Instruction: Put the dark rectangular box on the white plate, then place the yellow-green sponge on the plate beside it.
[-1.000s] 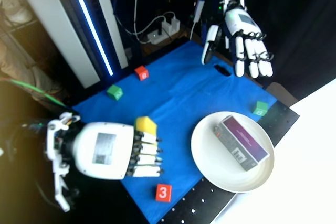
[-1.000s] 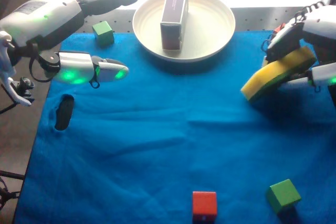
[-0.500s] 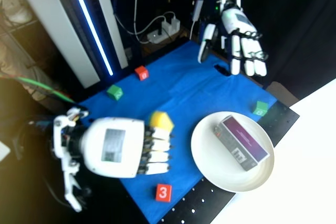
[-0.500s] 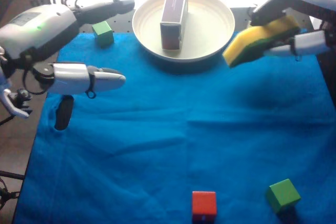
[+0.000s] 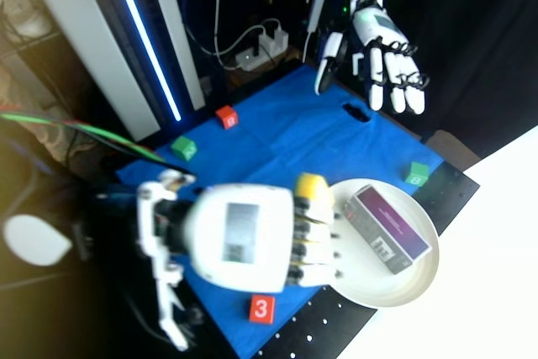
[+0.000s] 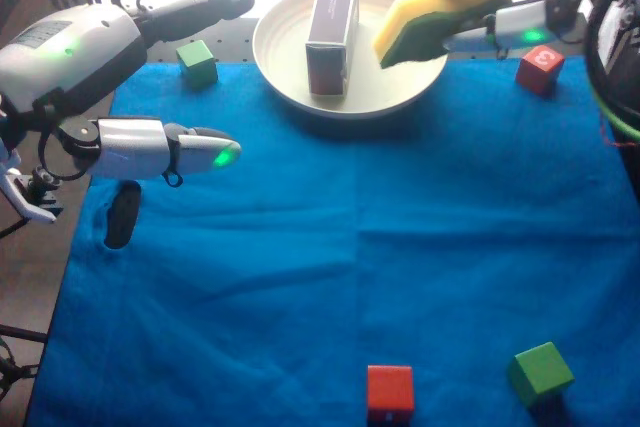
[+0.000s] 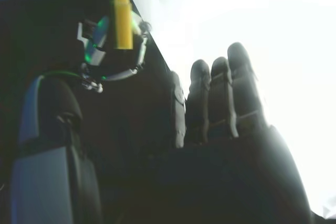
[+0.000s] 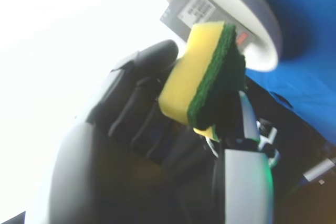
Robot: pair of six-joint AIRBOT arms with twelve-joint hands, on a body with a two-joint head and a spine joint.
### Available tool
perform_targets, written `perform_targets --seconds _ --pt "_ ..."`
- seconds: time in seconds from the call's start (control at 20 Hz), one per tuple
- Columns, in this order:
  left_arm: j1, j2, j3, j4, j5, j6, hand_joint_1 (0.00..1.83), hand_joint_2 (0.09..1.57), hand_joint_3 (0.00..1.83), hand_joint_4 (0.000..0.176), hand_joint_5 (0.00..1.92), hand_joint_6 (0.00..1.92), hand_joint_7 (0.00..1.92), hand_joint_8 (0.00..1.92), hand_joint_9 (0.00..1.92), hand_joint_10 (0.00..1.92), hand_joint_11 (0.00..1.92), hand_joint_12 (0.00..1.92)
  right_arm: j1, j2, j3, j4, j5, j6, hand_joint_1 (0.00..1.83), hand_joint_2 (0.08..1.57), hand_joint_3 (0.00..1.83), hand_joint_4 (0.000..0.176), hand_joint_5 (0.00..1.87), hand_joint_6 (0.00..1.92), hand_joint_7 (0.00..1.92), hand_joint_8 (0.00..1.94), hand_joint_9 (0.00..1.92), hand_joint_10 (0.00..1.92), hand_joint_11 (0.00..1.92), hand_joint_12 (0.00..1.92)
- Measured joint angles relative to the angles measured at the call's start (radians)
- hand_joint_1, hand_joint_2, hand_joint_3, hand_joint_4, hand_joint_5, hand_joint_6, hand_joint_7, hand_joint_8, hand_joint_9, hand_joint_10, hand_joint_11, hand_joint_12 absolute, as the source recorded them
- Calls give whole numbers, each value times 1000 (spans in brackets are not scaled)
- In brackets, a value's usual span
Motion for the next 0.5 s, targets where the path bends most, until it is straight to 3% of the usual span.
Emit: perform_targets --seconds 0.05,0.15,0.2,0.25,0.3,0.35,0.4,0.45,0.5 --pt "0 0 0 0 0 0 744 995 4 52 232 1 185 0 112 2 0 365 5 -16 16 0 -11 0 1385 1079 1 0 949 1004 1161 561 974 1152 788 1196" --pt "0 0 0 0 0 0 753 1003 3 52 235 1 184 0 113 1 0 336 14 -36 37 2 -19 0 1383 1084 0 0 949 1023 1144 586 958 1154 771 1165" --pt "0 0 0 -2 0 0 776 1014 4 51 236 1 181 0 111 0 0 294 19 -42 43 1 -21 0 1382 1081 0 0 971 998 1163 565 937 1159 606 1239" --pt "0 0 0 -5 0 0 791 1018 2 57 238 1 182 0 108 0 0 261 23 -52 55 1 -26 0 1384 1075 0 0 990 973 1179 539 943 1137 632 1202" --pt "0 0 0 -6 -1 0 790 1018 0 62 248 2 190 2 119 2 0 314 27 -65 69 -1 -32 0 1379 1085 0 0 1002 977 1106 666 918 1136 660 1048" --pt "0 0 0 -6 0 0 790 1018 0 62 248 2 190 2 119 2 0 314 31 -79 82 -1 -44 0 1379 1085 0 0 1002 977 1106 666 918 1136 660 1048" --pt "0 0 0 -5 0 0 789 1024 2 68 246 1 188 0 120 2 0 344 36 -92 94 -2 -53 0 1382 1076 0 0 1018 909 1148 624 925 1156 663 1115" --pt "0 0 0 -4 -2 0 781 1025 1 84 244 0 181 1 117 1 0 376 42 -114 111 -3 -68 -2 1389 1060 0 0 1026 846 1222 496 966 1151 425 1323" --pt "0 0 0 -4 -2 0 781 1025 1 84 244 0 181 1 117 1 0 376 42 -116 113 -3 -68 -2 1389 1060 0 0 1026 846 1222 496 966 1151 425 1323"
